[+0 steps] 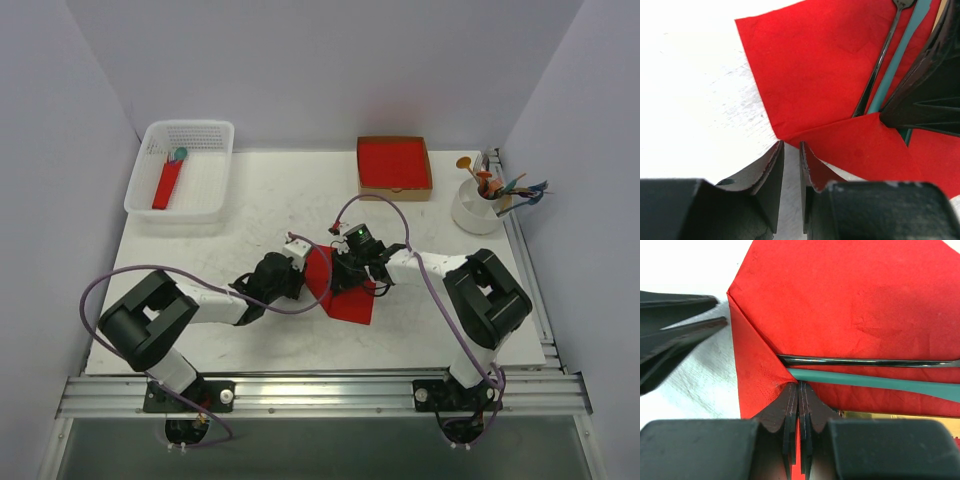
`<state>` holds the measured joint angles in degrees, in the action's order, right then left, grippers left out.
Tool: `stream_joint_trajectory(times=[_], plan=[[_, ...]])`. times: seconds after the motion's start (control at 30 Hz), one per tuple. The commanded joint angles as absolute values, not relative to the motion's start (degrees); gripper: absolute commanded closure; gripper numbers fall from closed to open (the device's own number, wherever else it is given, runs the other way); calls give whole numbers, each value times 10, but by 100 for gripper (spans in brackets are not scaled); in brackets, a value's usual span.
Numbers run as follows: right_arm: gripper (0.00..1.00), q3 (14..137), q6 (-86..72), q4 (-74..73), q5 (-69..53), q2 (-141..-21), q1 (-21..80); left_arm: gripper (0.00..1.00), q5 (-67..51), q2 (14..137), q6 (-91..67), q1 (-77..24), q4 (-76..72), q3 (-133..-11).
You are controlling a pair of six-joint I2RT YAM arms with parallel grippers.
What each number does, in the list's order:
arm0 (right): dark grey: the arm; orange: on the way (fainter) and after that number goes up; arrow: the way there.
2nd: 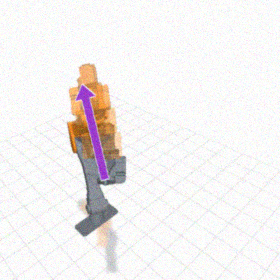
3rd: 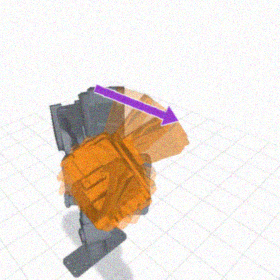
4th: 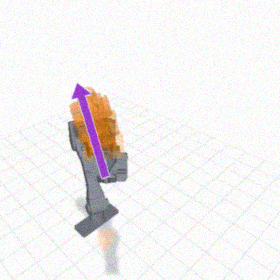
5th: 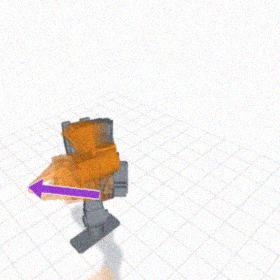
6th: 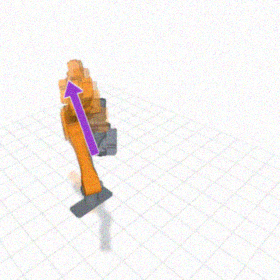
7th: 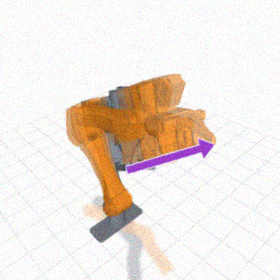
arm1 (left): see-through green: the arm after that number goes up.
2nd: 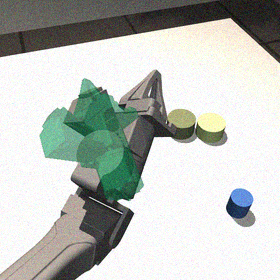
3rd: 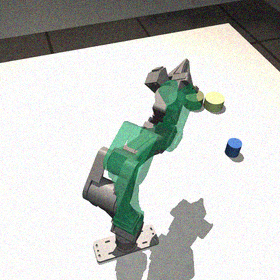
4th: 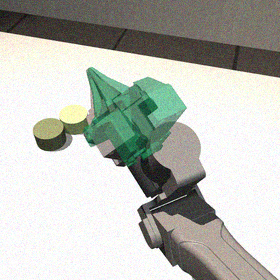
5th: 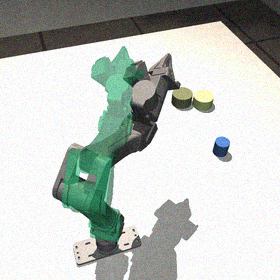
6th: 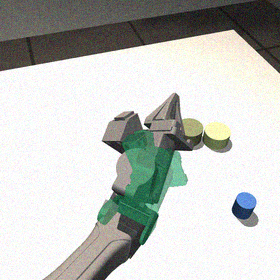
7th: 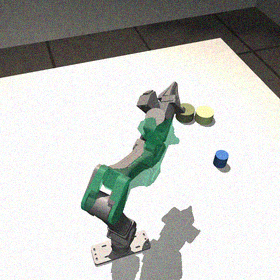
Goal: Place the utensils on the paper napkin and roll it up
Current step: Roll the napkin at the center of the board.
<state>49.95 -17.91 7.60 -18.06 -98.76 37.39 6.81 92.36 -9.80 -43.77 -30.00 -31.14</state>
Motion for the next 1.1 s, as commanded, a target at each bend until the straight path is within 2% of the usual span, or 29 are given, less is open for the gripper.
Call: stream_joint_trajectory(times=[0.0,0.2,0.47,0.6,1.07], plan=[[100,488,-170,35,-166,-1000,367,72,81,876,-94,-434,-258,-330],[100,490,-171,32,-166,-998,367,73,64,870,-82,-433,-244,-345],[100,489,-171,30,-163,-998,367,88,11,913,-77,-433,-270,-358],[100,490,-173,29,-161,-998,367,91,0,935,-81,-433,-279,-360],[99,505,-180,20,-160,-975,367,93,5,958,-98,-434,-296,-350]])
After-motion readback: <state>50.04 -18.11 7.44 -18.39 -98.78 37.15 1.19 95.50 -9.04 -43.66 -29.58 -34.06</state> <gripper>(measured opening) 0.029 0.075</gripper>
